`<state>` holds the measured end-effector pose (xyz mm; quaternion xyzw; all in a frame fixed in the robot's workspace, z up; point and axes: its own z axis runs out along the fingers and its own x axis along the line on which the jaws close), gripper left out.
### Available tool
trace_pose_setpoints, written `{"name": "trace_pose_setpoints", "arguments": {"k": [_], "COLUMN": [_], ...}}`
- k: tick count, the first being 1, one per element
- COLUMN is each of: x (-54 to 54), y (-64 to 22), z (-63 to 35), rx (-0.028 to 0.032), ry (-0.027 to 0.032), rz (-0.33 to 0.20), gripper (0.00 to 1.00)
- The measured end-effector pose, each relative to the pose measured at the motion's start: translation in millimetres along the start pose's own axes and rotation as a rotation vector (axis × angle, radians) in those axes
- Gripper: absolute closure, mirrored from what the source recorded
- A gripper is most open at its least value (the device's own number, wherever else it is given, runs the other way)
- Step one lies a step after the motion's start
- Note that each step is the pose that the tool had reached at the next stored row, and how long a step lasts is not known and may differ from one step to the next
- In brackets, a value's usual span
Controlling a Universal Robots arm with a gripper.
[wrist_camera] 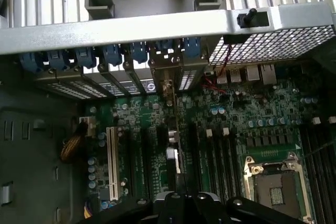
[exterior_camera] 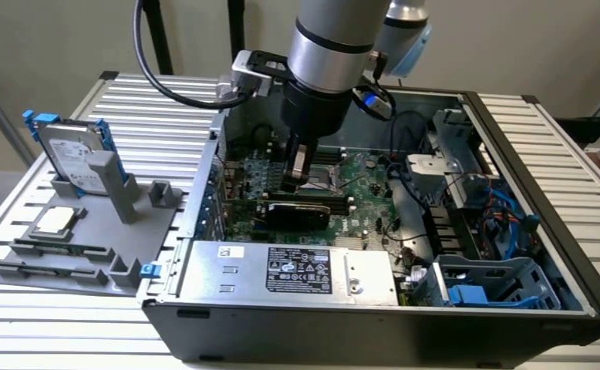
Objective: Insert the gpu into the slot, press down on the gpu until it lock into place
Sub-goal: 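Press down on the gpu until it lock into place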
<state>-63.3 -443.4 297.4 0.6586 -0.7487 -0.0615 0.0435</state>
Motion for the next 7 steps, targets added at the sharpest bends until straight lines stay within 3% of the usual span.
{"name": "trace_pose_setpoints", "arguments": {"k": [7], "x": [0.0], "y": [0.0], "z": [0.0], "rx": [0.0000], "ry": [0.0000], "rz": [0.000], "gripper": [0.89]}}
